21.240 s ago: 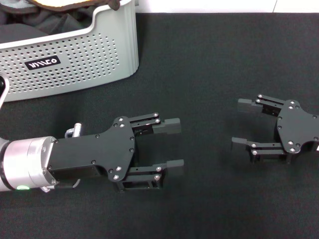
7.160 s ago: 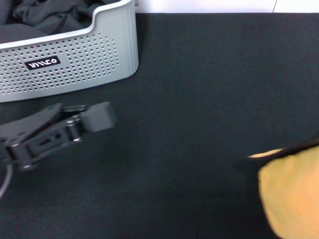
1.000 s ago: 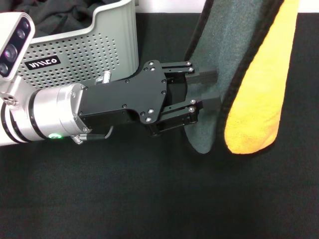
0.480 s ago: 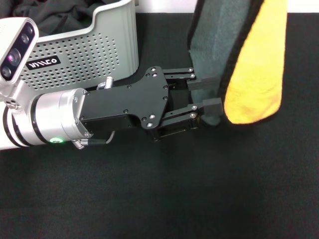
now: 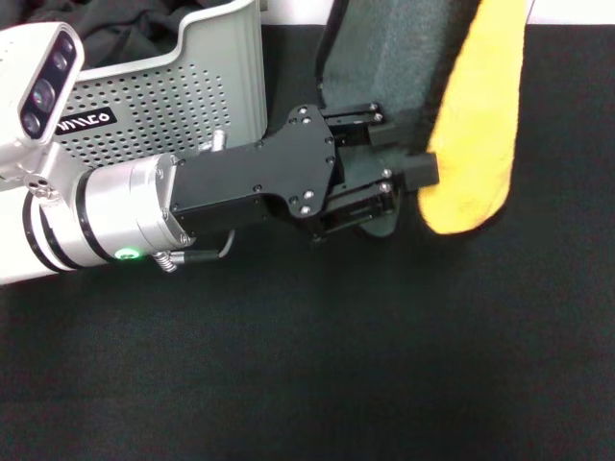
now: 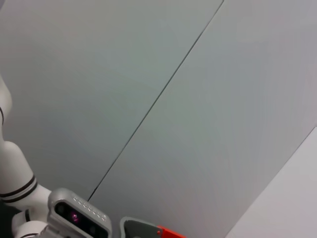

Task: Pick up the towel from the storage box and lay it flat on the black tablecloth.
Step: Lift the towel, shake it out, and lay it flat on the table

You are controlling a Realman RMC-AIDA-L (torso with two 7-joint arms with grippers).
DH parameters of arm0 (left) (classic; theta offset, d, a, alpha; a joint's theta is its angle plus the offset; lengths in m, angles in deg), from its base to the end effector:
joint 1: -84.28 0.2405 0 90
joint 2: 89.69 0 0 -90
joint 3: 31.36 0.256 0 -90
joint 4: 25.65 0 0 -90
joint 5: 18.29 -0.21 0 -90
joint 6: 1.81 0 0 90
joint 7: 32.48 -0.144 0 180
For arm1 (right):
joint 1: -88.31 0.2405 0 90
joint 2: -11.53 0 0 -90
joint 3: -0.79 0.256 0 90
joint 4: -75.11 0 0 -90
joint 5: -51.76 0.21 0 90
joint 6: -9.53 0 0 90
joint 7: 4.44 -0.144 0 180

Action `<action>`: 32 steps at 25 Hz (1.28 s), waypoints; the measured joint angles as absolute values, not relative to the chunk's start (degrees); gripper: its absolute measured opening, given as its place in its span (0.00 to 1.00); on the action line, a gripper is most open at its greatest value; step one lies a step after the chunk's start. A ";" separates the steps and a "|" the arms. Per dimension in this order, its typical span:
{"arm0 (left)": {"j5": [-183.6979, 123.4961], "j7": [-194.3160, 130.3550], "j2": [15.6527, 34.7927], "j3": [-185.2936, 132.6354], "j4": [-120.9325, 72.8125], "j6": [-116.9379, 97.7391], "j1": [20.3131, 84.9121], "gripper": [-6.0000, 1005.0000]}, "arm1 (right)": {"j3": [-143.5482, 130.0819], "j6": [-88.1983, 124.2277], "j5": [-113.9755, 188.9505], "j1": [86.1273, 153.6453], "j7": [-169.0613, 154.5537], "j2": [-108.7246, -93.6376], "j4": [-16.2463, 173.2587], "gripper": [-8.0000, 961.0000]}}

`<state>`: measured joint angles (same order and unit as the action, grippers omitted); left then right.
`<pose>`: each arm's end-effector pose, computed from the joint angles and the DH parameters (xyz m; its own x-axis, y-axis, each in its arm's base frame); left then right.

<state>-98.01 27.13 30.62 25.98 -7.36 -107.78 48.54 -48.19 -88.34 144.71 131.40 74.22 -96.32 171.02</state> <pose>-0.1766 0.2974 -0.0296 0.4832 0.1120 0.8683 0.1292 -0.9901 0.0558 0.0019 0.3245 0.1857 0.7116 0.5910 -0.3800 0.3907 -0.7823 -0.4851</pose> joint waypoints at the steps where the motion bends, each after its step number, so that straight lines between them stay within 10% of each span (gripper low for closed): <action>1: -97.78 27.10 30.62 25.99 -7.37 -107.66 48.69 0.36 | -48.18 -87.92 144.71 131.31 74.22 -96.31 171.16 0.04; 32: -97.61 27.19 30.81 27.01 -8.16 -107.32 49.50 0.31 | -48.16 -83.58 144.22 131.14 74.30 -97.19 172.89 0.05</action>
<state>-97.61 27.19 30.81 27.01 -8.16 -107.32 49.50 -48.16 -83.58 144.22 131.14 74.30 -97.19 172.89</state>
